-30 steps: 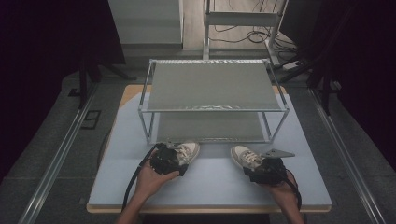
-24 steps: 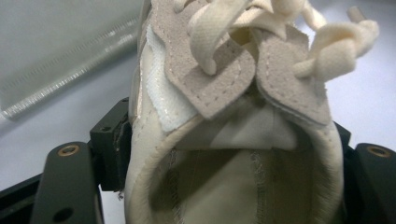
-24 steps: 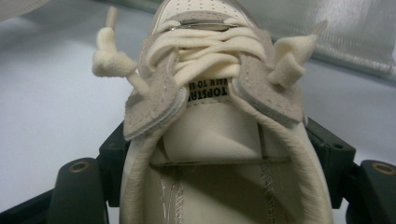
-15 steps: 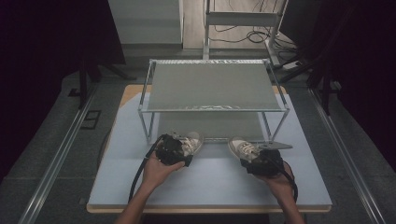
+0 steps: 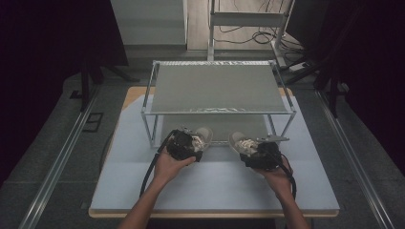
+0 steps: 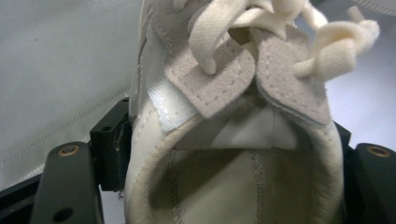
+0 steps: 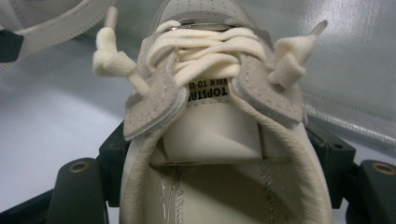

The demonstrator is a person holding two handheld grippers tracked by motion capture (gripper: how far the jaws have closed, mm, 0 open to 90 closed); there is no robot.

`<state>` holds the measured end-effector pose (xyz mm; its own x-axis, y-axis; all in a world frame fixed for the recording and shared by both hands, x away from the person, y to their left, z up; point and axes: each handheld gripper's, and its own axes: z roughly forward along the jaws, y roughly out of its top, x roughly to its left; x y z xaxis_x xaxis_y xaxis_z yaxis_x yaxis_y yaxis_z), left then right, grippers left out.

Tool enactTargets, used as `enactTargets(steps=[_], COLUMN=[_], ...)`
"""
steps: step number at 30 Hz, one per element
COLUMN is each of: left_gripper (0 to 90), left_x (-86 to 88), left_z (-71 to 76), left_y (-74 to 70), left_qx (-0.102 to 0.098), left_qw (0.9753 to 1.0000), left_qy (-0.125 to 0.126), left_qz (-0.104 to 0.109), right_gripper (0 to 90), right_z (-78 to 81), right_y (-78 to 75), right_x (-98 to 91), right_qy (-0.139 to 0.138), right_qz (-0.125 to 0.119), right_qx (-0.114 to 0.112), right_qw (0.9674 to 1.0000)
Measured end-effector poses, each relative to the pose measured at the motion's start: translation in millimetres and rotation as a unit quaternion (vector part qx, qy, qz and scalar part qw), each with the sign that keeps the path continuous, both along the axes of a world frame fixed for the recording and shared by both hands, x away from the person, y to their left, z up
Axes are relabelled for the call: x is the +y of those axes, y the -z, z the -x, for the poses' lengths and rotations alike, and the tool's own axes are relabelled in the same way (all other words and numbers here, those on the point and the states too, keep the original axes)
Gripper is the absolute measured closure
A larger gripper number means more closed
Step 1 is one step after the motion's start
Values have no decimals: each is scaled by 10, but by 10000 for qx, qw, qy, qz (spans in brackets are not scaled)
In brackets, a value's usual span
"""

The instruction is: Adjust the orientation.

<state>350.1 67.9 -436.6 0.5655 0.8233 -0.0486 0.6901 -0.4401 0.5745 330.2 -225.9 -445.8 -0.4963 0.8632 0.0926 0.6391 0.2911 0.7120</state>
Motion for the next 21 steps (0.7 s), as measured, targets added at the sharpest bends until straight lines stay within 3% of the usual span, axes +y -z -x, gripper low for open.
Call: enactTargets(steps=[6, 7, 10, 14, 17, 18, 19, 21], left_gripper=[267, 267, 268, 267, 267, 267, 267, 267], left_x=[-32, -14, -25, -59, -107, -135, -138, -150], left_z=[-149, -195, -280, -324, -355, -354, -395, -402], left_y=[14, 14, 16, 11, 20, 29, 32, 36], left_qx=[65, -15, -24, -40, -4, 49, 2, 3], left_qw=[9999, 10000, 9999, 9999, 9999, 9996, 9999, 9999], left_qy=[-144, 21, 27, -8, -124, -263, -141, -151], left_qz=[40, -71, -115, -94, -61, 50, -42, -40], right_gripper=[278, 278, 278, 277, 277, 277, 276, 276], right_z=[-135, -153, -211, -266, -335, -335, -368, -380], right_y=[-18, -19, -14, 4, 22, 22, 27, 29], right_x=[95, 109, 166, 208, 285, 285, 329, 342], right_qy=[74, 81, 100, 144, 225, 225, 264, 282], right_qz=[86, 95, 117, 129, 160, 160, 169, 183], right_qx=[-31, -38, -50, -28, -45, -45, -42, -49], right_qw=[9999, 9999, 9999, 9998, 9996, 9996, 9995, 9994])
